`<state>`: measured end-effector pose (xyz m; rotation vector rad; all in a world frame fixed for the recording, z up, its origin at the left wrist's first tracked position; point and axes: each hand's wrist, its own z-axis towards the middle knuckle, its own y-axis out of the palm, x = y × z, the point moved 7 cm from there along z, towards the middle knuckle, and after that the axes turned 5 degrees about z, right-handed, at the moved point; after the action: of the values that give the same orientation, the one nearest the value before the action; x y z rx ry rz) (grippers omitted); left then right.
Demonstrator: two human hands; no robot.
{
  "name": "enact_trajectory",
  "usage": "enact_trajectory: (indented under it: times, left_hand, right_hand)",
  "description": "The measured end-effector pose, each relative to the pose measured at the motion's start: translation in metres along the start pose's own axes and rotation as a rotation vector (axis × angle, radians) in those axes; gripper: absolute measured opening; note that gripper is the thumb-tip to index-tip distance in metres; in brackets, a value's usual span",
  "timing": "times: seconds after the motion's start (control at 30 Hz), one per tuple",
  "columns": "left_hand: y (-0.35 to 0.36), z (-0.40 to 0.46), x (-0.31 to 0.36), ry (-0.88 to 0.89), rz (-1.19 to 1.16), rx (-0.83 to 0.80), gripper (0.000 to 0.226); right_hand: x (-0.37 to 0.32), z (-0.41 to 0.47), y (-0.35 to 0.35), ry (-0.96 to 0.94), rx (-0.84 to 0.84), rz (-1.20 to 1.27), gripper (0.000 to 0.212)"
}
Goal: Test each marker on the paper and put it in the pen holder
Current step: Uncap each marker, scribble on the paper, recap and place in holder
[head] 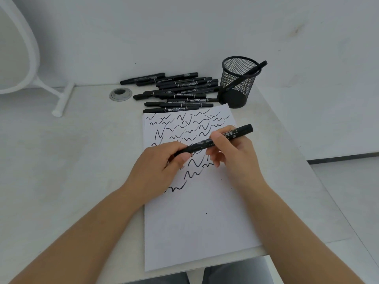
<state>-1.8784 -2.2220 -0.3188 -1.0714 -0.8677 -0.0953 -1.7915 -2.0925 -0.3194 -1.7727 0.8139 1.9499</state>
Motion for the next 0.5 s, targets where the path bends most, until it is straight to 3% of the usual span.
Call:
enact_trajectory:
  times: [0.13, 0.33, 0.5]
  left_hand:
    - [-0.0024, -0.0011, 0.0022, 0.006, -0.007, 0.034, 0.028]
    - [-0.0050, -0.0020, 0.0050, 0.033, 0.035, 0.050, 0.027]
    - [-0.0054, -0.0042, 0.0099, 0.052, 0.023, 0.048, 0.026]
  right_hand:
    - [0.0013, -0.0014, 0.0022, 0.004, -0.049, 0.029, 0.014]
    - [0.0048, -0.0020, 0.0078, 0.005, -0.120, 0.095, 0.021]
    - [0.0060, -0.0041, 0.0090, -0.010, -0.145, 0.178, 0.015]
